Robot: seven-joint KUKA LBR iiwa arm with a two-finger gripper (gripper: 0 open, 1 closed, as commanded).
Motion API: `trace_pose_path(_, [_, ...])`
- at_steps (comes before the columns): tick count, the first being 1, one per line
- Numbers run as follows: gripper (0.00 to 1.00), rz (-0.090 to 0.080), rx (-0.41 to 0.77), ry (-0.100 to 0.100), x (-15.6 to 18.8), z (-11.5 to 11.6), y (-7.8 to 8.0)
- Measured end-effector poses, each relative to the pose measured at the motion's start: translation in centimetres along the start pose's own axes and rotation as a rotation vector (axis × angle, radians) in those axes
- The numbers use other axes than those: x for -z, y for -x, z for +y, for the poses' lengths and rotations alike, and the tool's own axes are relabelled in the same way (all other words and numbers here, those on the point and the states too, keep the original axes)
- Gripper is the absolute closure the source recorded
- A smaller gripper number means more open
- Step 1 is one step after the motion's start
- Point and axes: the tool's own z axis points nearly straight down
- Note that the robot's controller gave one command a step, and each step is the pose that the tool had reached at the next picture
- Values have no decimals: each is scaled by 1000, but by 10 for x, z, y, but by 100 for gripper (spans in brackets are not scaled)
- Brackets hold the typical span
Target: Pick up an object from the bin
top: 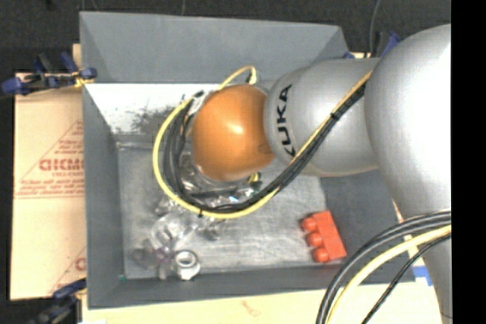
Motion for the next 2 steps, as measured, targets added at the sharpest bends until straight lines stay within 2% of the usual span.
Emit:
trace_pose_path(1, [100,-1,-4,-1,2,-1,0])
trace_pose_path(2, [100,4,-10,0,20,-2,1])
